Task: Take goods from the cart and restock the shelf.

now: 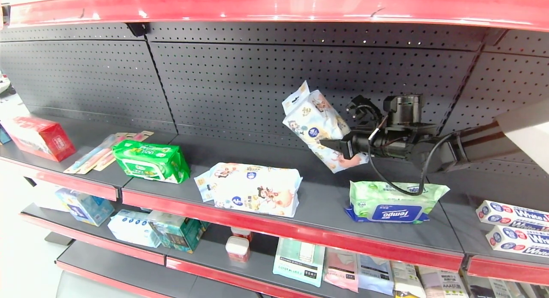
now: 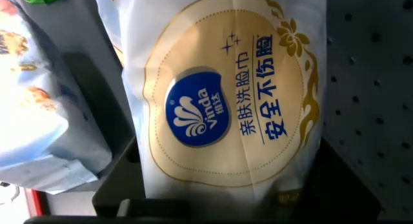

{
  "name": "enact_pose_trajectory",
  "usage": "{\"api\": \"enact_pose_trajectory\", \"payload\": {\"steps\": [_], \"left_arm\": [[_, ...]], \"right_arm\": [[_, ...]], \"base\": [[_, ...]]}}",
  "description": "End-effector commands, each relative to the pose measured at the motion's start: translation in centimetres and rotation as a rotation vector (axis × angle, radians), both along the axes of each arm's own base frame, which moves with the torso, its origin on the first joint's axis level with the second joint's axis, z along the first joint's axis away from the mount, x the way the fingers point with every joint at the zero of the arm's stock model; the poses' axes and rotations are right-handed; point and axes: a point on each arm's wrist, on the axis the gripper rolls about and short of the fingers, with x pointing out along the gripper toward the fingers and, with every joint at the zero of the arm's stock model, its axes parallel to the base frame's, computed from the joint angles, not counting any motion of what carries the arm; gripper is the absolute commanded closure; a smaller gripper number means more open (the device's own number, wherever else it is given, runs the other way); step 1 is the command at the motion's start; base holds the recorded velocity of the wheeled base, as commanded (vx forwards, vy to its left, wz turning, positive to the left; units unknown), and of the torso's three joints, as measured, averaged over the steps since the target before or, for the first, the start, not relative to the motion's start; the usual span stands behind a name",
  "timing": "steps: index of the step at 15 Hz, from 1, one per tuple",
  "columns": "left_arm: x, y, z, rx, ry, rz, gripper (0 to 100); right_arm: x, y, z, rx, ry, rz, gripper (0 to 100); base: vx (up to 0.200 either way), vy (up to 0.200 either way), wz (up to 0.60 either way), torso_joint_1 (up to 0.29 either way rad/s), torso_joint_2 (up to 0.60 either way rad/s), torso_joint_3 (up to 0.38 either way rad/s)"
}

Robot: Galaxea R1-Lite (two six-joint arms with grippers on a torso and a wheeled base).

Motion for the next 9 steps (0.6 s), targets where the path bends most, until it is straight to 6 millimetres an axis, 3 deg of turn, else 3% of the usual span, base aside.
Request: {"api": "enact_pose_trajectory", "payload": {"steps": [1,5,9], "left_arm": [[0.0,0.0,0.0,0.0,0.001,0.0,0],[0.0,0.0,0.0,0.0,0.001,0.0,0],[0.0,0.0,0.0,0.0,0.001,0.0,0]], "right_arm": [[0.4,-0.1,-0.9,-0.002,0.019,0.005,100],[0.3,-0.6,-1.9,0.005,0.118,0.08,100],[1.4,0.0,-1.3,0.015,0.104,0.103,100]], "base": [[0.0,0.0,0.0,0.0,0.0,0.0],[0.0,0.0,0.0,0.0,0.0,0.0],[0.0,0.0,0.0,0.0,0.0,0.0]]}}
